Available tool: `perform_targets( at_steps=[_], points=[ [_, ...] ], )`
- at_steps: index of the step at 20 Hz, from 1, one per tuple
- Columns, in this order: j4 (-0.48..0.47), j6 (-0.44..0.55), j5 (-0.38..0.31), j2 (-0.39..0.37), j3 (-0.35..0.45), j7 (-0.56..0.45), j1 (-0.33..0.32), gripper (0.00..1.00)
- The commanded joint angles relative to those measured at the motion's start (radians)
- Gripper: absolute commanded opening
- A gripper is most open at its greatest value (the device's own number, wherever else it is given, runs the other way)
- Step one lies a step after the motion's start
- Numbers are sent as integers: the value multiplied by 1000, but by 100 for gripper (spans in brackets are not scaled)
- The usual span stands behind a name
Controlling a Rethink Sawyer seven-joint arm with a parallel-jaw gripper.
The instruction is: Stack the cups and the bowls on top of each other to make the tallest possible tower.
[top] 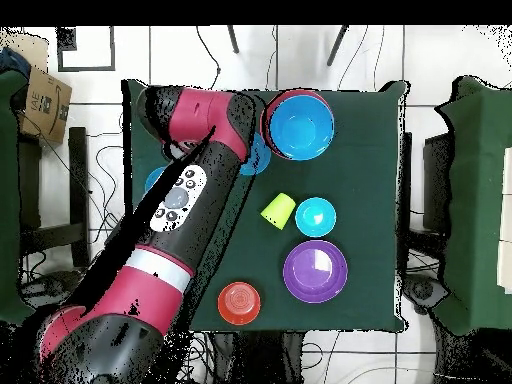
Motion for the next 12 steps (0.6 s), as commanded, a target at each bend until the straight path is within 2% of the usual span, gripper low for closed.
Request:
perform_targets(
  at_steps=[1,2,5,10,12],
  points=[
    [57,67,-23,-30,91,182,12,100],
    [48,67,-26,-33,93,162,8,100],
    [10,50,-42,-53,131,20,-22,100],
    [-9,46,-51,-85,166,-77,-31,100],
    [-10,10,-66,-106,186,-146,-28,100]
  ],
)
